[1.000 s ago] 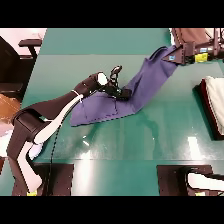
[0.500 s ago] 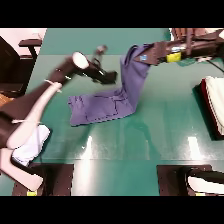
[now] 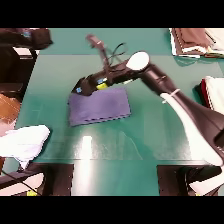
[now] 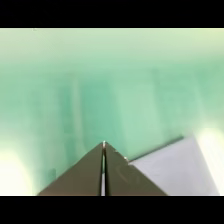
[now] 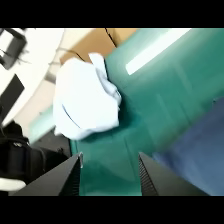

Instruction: Fold the shirts.

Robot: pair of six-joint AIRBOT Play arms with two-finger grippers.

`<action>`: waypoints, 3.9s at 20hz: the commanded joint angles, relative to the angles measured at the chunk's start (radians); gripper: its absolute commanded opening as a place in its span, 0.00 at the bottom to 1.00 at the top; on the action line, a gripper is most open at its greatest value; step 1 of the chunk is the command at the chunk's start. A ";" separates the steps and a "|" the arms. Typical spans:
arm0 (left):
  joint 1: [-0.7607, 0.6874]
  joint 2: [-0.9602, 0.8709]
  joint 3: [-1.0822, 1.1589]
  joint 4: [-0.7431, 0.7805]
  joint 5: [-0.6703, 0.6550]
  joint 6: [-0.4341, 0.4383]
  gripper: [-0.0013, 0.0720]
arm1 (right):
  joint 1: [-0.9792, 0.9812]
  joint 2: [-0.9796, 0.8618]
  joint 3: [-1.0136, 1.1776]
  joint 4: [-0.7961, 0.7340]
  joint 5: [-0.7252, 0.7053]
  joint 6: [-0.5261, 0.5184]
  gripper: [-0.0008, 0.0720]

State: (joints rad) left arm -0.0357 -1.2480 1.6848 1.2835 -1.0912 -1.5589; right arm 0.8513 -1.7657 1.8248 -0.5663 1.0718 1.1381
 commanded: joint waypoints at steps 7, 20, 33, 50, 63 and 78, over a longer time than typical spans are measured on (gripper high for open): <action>0.042 0.054 0.000 0.035 -0.110 0.033 0.05 | -0.328 0.134 -0.367 -0.310 0.119 0.138 0.58; 0.042 0.052 -0.063 -0.013 -0.116 0.034 0.05 | -0.393 -0.118 -0.373 -0.041 0.082 0.181 0.82; -0.227 0.052 -0.063 -0.032 -0.062 0.042 0.05 | -0.529 -0.068 -0.036 -0.219 0.160 0.236 0.03; -0.359 0.052 -0.063 -0.054 -0.016 0.040 0.05 | -1.400 0.176 -0.026 -0.409 0.099 0.260 0.03; -0.359 0.052 -0.063 -0.053 -0.017 0.041 0.05 | -1.486 0.306 0.102 -0.328 0.121 0.259 0.03; -0.359 0.052 -0.063 -0.053 -0.019 0.049 0.05 | -1.725 0.568 -0.544 -0.797 0.380 0.268 0.74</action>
State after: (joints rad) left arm -0.3946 -1.1961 1.6215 1.2301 -1.1095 -1.5101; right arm -0.8310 -1.2301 1.3827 -1.3037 1.4258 1.4014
